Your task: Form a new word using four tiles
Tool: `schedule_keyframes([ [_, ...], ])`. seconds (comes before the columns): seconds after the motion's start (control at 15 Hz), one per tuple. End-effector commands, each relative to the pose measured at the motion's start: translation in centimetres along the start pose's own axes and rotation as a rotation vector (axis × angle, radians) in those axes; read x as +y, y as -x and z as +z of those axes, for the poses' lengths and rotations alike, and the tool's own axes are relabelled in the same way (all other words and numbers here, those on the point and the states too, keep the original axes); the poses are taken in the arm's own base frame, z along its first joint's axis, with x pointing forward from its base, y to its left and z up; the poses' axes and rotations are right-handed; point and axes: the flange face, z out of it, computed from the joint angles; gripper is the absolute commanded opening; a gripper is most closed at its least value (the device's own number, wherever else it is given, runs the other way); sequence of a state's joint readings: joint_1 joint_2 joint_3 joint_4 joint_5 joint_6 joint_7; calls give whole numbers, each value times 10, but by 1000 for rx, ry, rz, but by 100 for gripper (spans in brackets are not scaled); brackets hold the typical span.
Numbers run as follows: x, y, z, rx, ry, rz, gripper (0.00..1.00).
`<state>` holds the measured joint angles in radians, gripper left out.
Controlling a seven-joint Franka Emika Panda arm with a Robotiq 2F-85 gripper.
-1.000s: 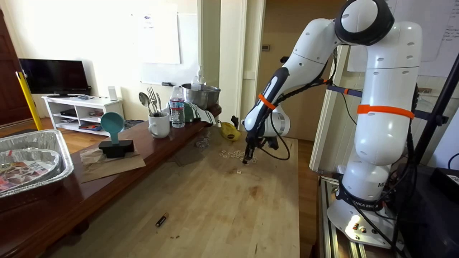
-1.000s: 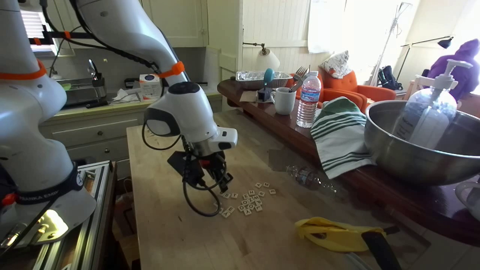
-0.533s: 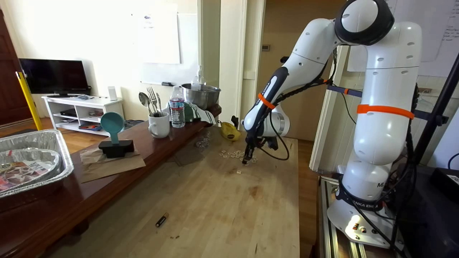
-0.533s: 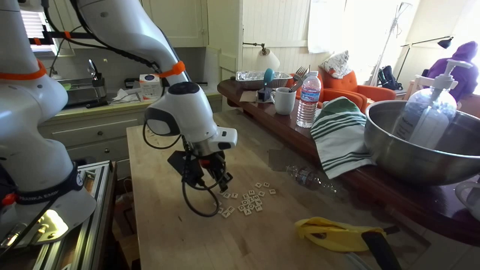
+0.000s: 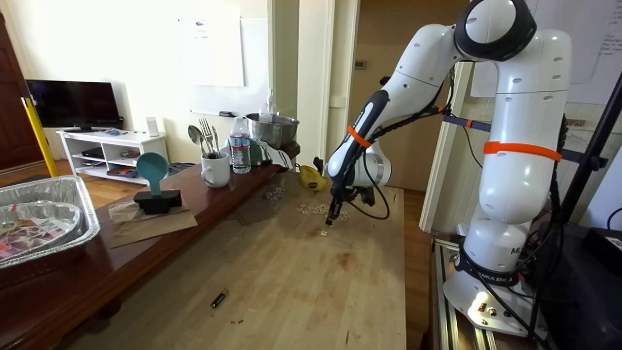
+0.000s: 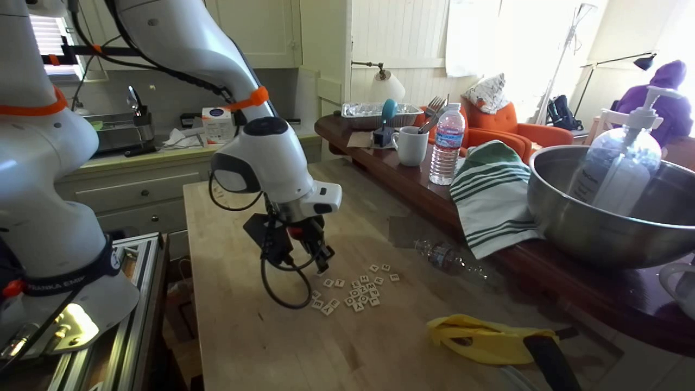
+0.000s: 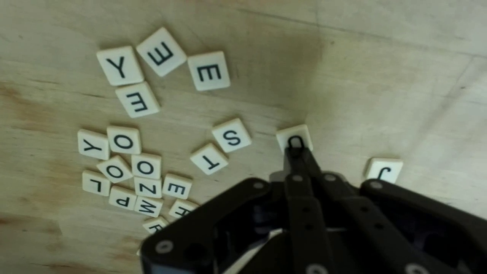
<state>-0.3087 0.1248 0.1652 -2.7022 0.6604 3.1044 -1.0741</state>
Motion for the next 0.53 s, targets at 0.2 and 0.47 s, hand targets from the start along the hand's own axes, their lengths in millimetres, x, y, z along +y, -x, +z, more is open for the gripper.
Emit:
schedule_keyframes([
  [0.2,-8,6,11,-14,-8,125,0],
  [0.47,-11,4,10,-12,-10,200,0],
])
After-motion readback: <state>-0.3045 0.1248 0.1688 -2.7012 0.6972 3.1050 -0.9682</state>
